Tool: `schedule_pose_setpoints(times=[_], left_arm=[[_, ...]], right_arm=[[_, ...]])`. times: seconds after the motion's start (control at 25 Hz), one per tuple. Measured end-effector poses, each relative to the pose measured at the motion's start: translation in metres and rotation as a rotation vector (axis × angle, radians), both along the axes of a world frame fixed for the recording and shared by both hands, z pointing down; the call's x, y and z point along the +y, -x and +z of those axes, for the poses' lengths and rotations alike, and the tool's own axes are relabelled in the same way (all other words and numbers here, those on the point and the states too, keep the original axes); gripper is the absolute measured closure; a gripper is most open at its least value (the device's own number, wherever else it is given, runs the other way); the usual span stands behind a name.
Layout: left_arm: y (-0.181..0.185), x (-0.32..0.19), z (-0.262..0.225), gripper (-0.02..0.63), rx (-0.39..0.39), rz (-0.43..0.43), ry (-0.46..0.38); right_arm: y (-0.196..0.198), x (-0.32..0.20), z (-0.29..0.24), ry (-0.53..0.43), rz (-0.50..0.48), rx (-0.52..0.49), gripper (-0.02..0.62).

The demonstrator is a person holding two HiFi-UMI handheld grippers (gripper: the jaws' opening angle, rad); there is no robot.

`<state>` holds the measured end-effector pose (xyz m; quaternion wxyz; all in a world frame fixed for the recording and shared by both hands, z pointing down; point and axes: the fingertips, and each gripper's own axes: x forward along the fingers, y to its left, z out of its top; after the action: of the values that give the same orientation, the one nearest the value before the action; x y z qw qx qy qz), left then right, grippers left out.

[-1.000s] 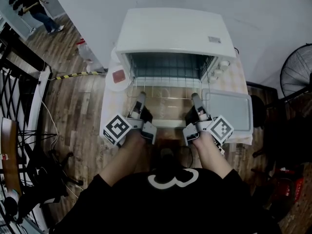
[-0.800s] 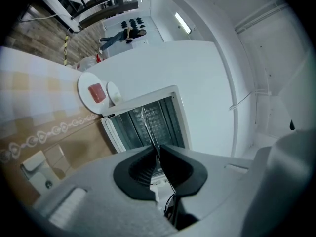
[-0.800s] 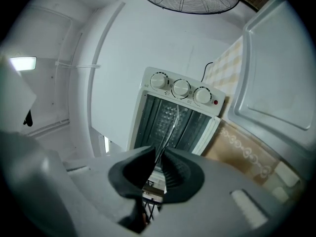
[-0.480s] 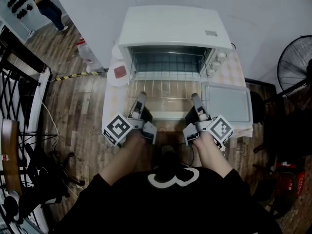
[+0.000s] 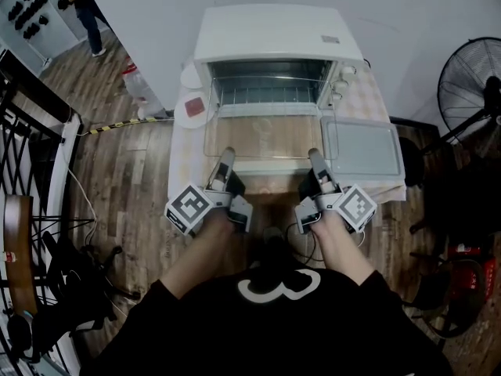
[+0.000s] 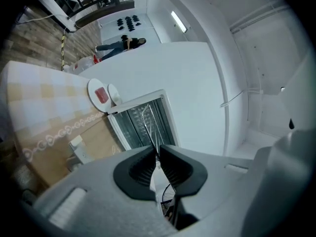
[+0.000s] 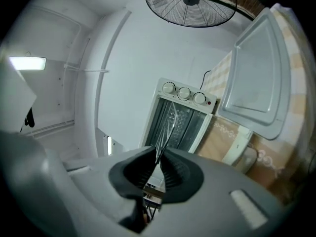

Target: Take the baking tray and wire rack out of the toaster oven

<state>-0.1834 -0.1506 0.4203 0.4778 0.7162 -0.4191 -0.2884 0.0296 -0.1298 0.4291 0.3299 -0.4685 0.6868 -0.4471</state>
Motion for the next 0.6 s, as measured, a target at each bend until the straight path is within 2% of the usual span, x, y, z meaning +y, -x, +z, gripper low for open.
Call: schedule_pose_setpoints(times=[0.16,0.28,0.44,0.6], left_arm=[[0.000,0.025,0.004,0.571,0.004,0.027,0.000],[-0.011,0.040,0.005,0.571,0.008,0.044,0.001],[-0.028,0.053,0.006,0.571,0.014,0.061,0.004],[-0.027,0.060,0.009,0.571,0.010,0.058,0.007]], right_arm=[[0.003,0.030,0.001,-0.008,0.020,-0.009,0.565],[-0.008,0.050,0.003,0.002,0.045,-0.002,0.563],[-0.025,0.065,0.004,0.004,0.065,0.012,0.563],[-0.025,0.070,0.004,0.002,0.061,0.009,0.563]])
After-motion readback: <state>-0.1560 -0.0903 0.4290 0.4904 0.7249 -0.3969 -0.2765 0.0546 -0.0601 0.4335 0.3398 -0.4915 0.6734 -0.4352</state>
